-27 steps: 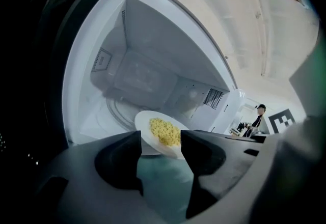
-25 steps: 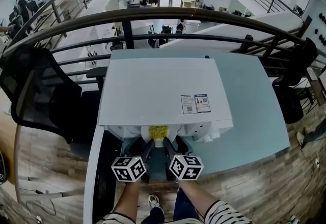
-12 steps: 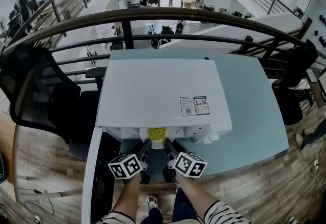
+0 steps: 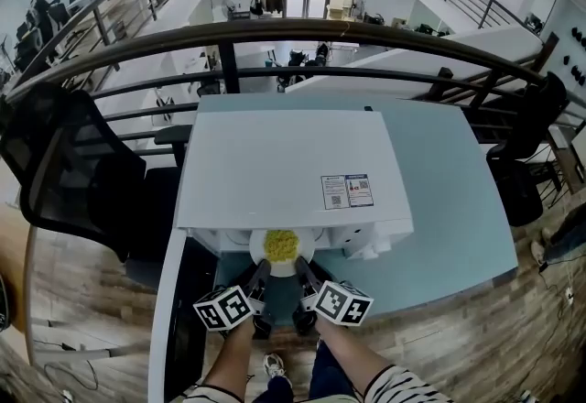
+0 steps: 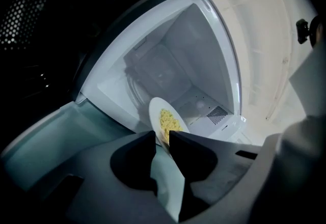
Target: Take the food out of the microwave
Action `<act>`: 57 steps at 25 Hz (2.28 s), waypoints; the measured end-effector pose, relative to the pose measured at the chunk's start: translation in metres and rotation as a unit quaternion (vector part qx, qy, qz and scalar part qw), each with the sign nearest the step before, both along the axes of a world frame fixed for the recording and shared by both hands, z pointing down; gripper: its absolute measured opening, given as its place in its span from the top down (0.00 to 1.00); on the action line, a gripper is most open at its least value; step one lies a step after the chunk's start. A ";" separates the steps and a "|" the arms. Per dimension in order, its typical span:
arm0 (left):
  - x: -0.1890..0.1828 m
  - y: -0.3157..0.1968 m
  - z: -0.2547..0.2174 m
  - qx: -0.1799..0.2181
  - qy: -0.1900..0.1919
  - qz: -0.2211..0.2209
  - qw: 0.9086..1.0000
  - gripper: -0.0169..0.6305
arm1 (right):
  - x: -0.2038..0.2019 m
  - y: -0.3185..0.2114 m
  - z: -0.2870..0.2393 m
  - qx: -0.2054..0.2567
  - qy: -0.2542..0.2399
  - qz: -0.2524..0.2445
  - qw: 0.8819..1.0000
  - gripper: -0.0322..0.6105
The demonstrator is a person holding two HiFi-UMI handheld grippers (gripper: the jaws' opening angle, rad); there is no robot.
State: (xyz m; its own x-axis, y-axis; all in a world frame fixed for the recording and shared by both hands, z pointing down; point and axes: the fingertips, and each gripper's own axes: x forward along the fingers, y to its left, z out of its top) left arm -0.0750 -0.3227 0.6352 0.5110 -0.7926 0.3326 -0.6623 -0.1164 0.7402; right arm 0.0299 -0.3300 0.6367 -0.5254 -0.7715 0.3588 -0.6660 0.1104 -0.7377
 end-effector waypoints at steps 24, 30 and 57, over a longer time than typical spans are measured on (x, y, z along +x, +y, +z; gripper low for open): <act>0.017 0.120 -0.061 0.049 0.005 0.060 0.997 0.85 | 0.019 0.135 -0.053 0.030 -0.016 0.059 0.998 0.82; 0.021 0.153 -0.071 0.056 0.004 0.062 0.996 0.85 | 0.023 0.165 -0.063 0.036 -0.010 0.052 0.998 0.82; 0.094 0.306 -0.104 0.071 -0.001 -0.022 0.997 0.85 | 0.094 0.299 -0.097 0.030 -0.024 -0.058 0.998 0.82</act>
State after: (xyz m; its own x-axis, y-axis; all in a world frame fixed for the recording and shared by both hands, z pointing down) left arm 0.0186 -0.0171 0.5311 0.4741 -0.8534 0.2166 -0.6706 -0.1906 0.7169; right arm 0.1239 -0.0312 0.5399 -0.6285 -0.7235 0.2855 -0.6098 0.2306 -0.7583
